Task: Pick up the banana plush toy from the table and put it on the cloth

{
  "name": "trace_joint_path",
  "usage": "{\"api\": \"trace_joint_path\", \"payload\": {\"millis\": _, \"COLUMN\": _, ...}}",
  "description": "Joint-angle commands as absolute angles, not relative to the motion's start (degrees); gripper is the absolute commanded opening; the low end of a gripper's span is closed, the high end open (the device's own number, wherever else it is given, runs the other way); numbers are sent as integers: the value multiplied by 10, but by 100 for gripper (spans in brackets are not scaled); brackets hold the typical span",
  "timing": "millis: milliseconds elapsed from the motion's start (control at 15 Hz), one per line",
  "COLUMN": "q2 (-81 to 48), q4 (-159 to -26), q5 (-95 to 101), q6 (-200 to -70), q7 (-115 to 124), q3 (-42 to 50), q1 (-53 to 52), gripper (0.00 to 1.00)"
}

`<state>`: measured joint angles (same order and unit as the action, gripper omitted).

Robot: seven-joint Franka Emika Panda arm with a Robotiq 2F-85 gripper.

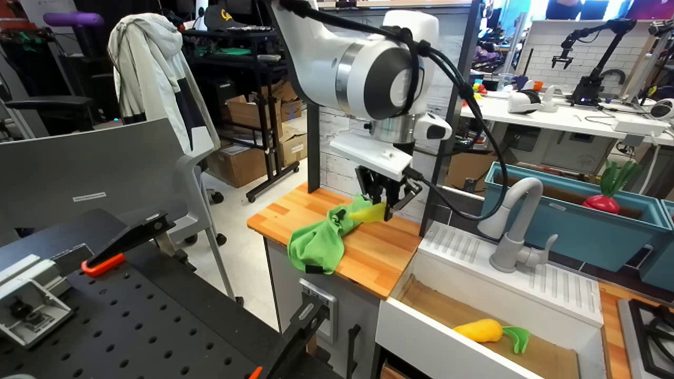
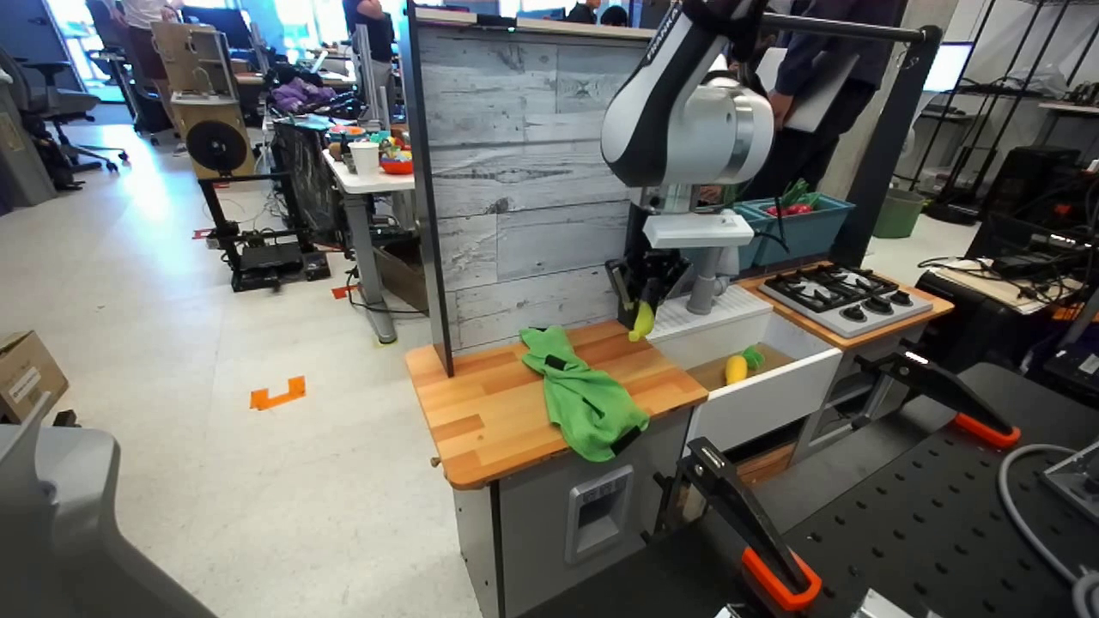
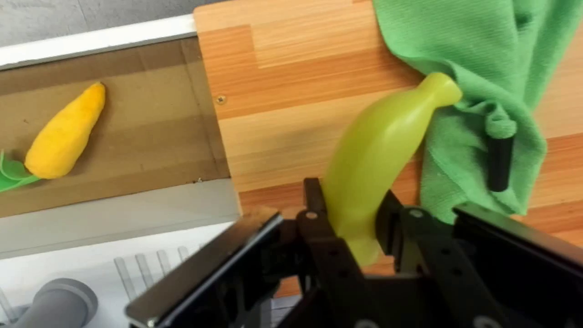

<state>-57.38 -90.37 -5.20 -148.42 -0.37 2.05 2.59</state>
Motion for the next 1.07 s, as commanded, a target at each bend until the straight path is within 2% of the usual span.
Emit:
{"api": "trace_joint_path", "payload": {"millis": 0, "q2": -536, "q4": -943, "q5": -29, "q6": -1493, "q7": 19, "q3": 21, "q1": -13, "gripper": 7}}
{"api": "trace_joint_path", "payload": {"millis": 600, "q2": -576, "q4": -886, "q5": 9, "q6": -1462, "q7": 66, "q3": 28, "q1": -98, "gripper": 7}}
{"api": "trace_joint_path", "payload": {"millis": 1000, "q2": -637, "q4": -815, "q5": 27, "q6": -1426, "q7": 72, "q3": 34, "q1": -110, "gripper": 7}}
